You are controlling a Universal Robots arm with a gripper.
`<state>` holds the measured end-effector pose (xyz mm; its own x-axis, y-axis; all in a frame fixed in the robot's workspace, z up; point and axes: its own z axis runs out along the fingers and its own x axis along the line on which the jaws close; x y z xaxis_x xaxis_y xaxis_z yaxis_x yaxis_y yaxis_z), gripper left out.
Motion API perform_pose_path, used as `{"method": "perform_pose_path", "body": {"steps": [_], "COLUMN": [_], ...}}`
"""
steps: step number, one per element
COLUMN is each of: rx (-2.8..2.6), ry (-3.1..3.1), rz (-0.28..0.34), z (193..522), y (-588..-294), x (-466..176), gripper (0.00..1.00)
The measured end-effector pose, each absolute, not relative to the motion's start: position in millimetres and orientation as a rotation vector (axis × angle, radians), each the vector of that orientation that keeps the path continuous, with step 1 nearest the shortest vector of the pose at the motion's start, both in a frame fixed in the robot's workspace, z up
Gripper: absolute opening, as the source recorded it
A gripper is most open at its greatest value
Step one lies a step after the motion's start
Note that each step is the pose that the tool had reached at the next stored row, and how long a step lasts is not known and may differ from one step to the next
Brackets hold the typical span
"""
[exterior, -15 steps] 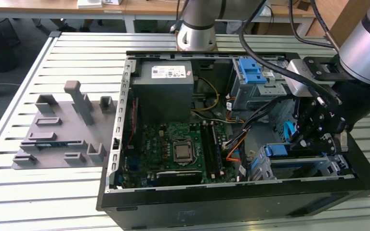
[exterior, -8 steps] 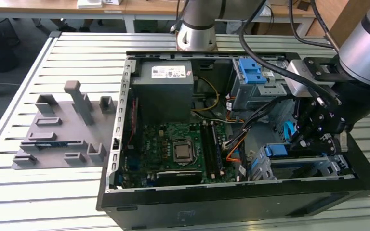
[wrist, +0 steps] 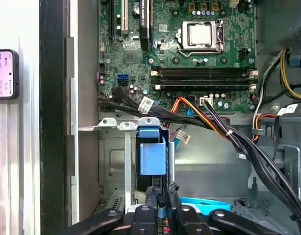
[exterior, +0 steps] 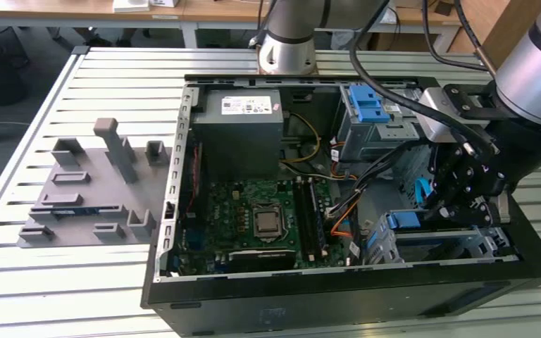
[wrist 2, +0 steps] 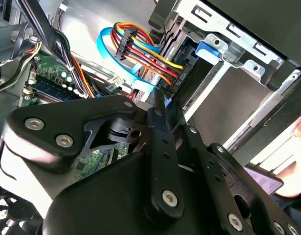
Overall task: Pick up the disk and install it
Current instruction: 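Insert the second disk wire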
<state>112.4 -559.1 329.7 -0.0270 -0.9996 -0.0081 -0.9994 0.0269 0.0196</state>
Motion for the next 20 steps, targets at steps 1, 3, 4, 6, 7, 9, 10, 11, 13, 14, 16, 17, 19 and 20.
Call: {"method": "perform_pose_path", "body": {"steps": [1, 3, 4, 6, 7, 9, 10, 11, 13, 14, 16, 17, 19, 20], "rx": [2.186, 2.186, 2.186, 2.186, 2.186, 2.186, 2.186, 2.186, 2.186, 2.186, 2.185, 2.185, 2.184, 2.183], "ry": [-2.246, -2.246, -2.246, -2.246, -2.246, -2.246, -2.246, -2.246, -2.246, -2.245, -2.245, -2.245, -2.244, -2.243], "rz": [-0.031, -0.031, -0.031, -0.031, -0.032, -0.032, -0.032, -0.032, -0.032, -0.032, -0.033, -0.034, -0.036, -0.038], "z": [330.3, 331.9, 332.7, 334.4, 335.1, 337.1, 338.1, 338.9, 340.5, 341.3, 341.9, 342.0, 342.1, 342.0], "y": [-559.1, -559.1, -559.1, -559.1, -559.1, -559.1, -559.1, -559.1, -559.1, -559.1, -559.1, -559.0, -559.1, -559.1], "x": [112.4, 112.4, 112.4, 112.4, 112.4, 112.4, 112.4, 112.4, 112.3, 112.4, 112.6, 113.1, 115.1, 116.6], "gripper": [0.23, 0.23, 0.23, 0.23, 0.23, 0.23, 0.23, 0.23, 0.23, 0.23, 0.23, 0.22, 0.16, 0.11]}}
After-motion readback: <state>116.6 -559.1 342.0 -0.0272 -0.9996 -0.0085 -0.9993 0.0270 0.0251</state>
